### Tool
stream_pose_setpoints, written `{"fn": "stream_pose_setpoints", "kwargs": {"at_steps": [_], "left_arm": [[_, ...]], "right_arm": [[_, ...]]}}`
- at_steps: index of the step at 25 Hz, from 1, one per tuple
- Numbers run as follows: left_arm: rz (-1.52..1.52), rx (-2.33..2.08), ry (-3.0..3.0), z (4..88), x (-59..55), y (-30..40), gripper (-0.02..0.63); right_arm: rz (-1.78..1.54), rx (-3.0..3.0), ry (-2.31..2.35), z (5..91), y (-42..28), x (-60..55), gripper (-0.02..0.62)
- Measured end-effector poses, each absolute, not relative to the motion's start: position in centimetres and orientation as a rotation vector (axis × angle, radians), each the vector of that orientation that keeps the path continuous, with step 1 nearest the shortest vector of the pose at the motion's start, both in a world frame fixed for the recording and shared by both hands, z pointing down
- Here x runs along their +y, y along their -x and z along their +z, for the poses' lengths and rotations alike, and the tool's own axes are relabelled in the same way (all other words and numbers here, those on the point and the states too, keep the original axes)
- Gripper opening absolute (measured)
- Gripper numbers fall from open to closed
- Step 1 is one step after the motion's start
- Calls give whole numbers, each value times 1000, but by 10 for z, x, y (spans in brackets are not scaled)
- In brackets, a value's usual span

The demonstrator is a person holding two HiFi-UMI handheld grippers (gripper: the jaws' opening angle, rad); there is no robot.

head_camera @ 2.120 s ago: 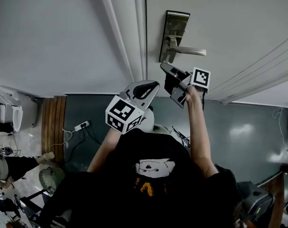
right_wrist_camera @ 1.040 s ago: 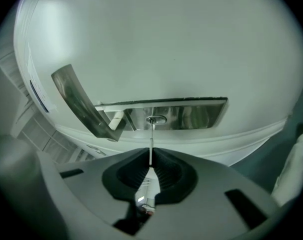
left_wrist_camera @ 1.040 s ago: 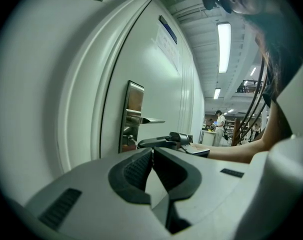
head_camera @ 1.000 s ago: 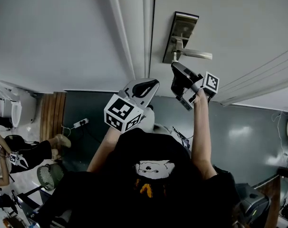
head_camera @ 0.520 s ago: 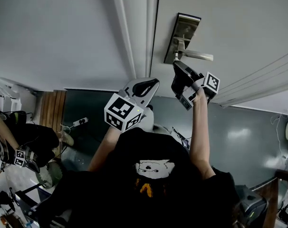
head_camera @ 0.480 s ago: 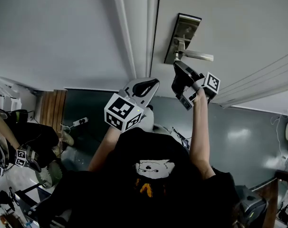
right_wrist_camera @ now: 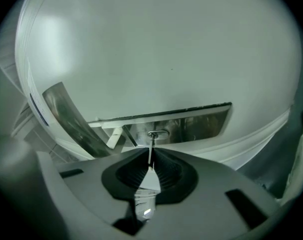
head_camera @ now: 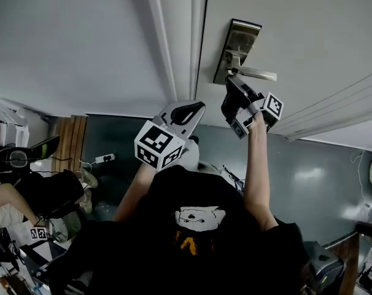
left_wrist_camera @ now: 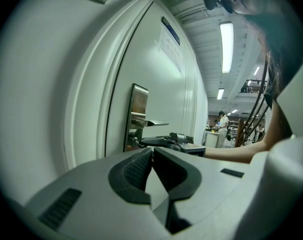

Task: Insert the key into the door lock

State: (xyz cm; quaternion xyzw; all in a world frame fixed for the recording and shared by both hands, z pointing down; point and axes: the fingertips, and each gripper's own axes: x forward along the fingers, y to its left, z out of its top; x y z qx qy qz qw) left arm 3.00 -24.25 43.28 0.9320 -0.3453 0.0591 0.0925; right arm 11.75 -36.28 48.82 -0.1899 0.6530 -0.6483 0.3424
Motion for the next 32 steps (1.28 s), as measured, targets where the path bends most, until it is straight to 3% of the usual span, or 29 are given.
{"fn": "stream_pose_setpoints", "kwargs": {"at_steps": [32], "left_arm": [[263, -1003, -2700, 425, -219, -50, 17]], "right_arm": [[-1627, 1935, 641, 463, -103, -276, 28]]}}
